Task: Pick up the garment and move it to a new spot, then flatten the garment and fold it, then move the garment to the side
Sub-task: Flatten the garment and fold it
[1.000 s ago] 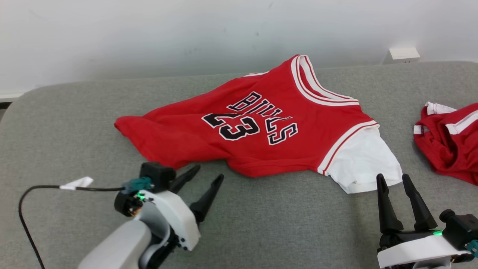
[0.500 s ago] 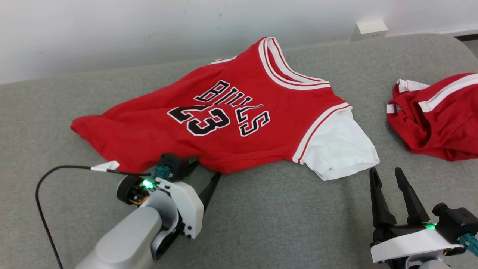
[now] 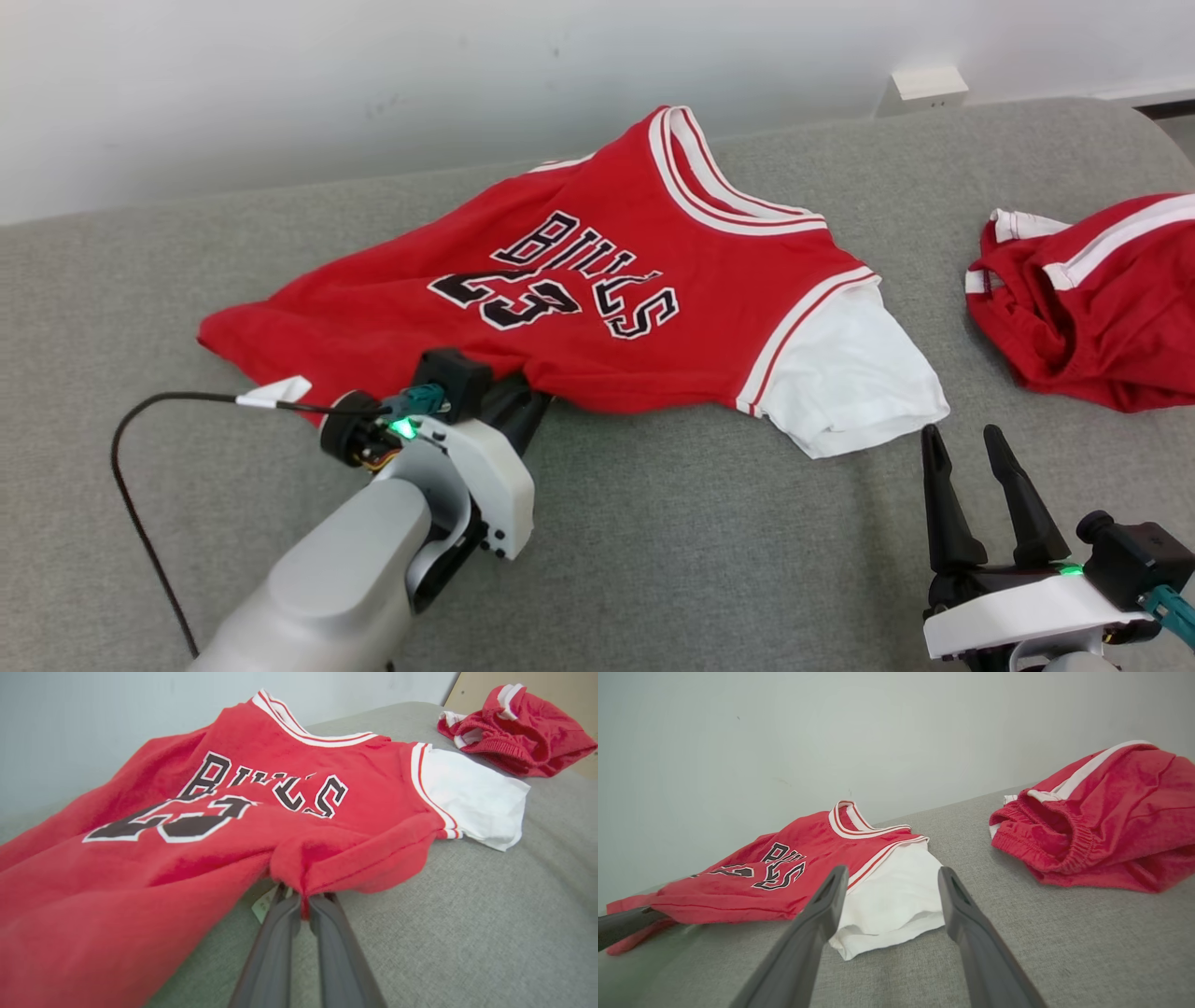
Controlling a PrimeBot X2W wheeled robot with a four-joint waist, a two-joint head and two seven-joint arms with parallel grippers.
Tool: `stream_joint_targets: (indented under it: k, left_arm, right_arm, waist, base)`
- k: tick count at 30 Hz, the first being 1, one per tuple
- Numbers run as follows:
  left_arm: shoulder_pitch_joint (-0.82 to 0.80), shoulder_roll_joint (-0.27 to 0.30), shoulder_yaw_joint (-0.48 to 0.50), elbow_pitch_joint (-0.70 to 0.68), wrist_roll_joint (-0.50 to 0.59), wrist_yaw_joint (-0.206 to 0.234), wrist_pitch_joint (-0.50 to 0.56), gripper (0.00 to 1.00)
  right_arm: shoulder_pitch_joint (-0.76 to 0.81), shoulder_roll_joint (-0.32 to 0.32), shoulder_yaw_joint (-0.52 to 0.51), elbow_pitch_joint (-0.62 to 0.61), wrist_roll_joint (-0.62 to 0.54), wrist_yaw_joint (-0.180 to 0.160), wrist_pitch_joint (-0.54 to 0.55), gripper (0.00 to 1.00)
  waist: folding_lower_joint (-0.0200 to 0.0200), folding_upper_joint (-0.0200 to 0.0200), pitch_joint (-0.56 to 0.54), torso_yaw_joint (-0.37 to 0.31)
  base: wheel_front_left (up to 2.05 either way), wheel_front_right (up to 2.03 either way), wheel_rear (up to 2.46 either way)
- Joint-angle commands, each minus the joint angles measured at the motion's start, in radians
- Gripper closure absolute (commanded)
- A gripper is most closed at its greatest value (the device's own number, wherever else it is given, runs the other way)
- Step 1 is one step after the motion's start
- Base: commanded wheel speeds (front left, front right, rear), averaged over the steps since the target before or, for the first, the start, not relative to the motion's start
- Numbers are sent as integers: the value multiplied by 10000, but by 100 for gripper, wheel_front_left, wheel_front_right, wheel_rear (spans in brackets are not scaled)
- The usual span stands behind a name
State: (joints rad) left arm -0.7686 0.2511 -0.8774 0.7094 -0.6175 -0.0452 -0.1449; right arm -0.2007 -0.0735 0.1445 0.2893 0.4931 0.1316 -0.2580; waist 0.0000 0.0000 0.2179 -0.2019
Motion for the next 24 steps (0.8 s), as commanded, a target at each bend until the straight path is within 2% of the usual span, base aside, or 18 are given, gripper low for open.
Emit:
stream_joint_targets:
  k: [1,6,12,19,24]
  left_arm:
    - [-199,-21,9,-97,158,-26,-115,100]
    - [-683,178,96,-388,174,-63,60,100]
    - [-1860,540,363,-414,-109,-246,877,100]
    - [-3464,958,434,1026,-375,-665,2004,100]
    - [-3968,1175,452,2489,-642,-778,2238,100]
  right_arm:
    - [52,-52,-31,20,36,-21,-68,0]
    - [87,-70,-1,21,30,-21,-57,0]
    - [-44,-1,177,52,164,-21,-65,0]
    - [-465,138,565,251,331,-21,-68,0]
    - [-700,203,851,377,428,-21,-69,0]
  waist:
    - [0,0,-85,93]
    - [0,0,-192,183]
    - [0,0,141,-147]
    - [0,0,902,-1066]
    - [0,0,1261,-1671]
  base:
    - [0,0,0]
    - [0,0,0]
    - [0,0,0]
    - [0,0,0]
    - [0,0,0]
